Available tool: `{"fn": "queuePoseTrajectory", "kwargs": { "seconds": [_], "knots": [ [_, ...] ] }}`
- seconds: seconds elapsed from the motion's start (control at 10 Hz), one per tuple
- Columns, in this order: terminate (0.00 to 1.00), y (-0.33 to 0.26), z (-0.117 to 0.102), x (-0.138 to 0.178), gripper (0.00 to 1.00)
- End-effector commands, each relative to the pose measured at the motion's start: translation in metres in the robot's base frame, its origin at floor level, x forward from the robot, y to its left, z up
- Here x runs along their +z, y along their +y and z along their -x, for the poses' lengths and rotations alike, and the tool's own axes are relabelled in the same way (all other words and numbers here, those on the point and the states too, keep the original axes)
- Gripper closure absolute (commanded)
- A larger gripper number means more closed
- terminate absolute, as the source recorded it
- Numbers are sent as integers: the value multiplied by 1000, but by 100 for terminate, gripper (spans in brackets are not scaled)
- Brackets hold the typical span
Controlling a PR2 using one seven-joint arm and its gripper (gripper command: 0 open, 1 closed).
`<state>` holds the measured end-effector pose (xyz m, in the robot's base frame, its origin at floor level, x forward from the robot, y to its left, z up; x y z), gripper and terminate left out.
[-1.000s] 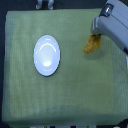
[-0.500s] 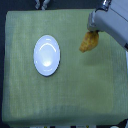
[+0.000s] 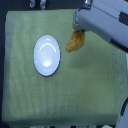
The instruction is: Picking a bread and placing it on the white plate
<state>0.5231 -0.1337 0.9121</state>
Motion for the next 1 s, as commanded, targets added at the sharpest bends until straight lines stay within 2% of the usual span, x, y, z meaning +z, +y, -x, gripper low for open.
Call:
{"fn": "queuePoseTrajectory", "kwargs": {
  "seconds": [0.0, 0.1, 0.5, 0.9],
  "knots": [
    [0, 107, -2, -19, 100],
    [0, 137, -5, -27, 100],
    [0, 187, -7, -41, 100],
    [0, 211, 11, -60, 100]
  ]
}}
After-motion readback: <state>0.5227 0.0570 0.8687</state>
